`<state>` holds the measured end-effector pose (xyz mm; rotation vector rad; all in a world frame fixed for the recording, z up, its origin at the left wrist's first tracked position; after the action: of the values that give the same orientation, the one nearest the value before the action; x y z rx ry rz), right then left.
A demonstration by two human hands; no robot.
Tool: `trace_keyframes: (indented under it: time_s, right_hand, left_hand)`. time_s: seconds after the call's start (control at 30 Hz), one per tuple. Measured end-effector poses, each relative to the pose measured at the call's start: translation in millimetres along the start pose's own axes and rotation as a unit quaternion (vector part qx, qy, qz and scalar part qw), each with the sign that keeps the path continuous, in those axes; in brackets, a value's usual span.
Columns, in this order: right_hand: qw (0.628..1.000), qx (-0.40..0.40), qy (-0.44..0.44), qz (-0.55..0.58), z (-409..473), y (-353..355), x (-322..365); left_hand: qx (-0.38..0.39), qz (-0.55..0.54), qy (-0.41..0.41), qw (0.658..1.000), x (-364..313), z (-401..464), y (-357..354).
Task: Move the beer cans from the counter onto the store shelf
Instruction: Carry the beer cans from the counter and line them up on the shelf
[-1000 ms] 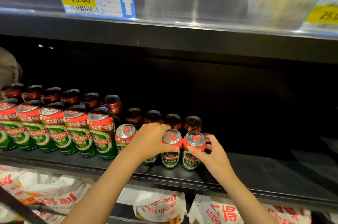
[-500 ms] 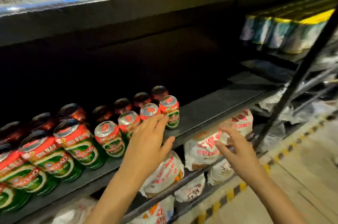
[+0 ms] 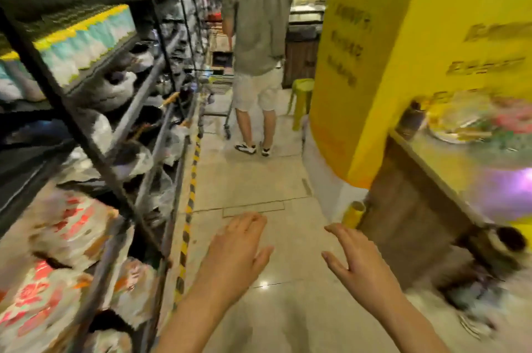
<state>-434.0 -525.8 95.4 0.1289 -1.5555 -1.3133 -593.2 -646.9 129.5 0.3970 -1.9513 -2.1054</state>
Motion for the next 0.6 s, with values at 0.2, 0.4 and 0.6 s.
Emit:
trace_keyframes:
  time_s: [0.2, 0.4, 0.6]
  right_hand:
    - [0.979, -0.092, -0.181, -0.002, -130, 132, -148]
    - [0.941, -0.143, -0.306, 0.017, -237, 214, -254]
    - [0.926, -0.167, -0.330, 0.073, -259, 267, -326]
  left_hand:
    - [0.004, -0.055, -0.174, 0.983, -228, 51, -10]
    - [0.042, -0.147, -0.240, 0.959, -404, 64, -32]
    - [0.098, -0.200, -0.200, 0.954, -483, 98, -60]
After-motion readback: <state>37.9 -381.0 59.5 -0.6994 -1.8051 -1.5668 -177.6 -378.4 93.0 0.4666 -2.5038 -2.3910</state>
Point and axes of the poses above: each hand's wrist, its own z-axis towards the middle knuckle, its own y-axis out of the back of the hand, x = y × z, the point moved 7 cm from there along z, towards the middle knuckle, and after that the axes turned 14 degrees about z, right-handed, at the moved point
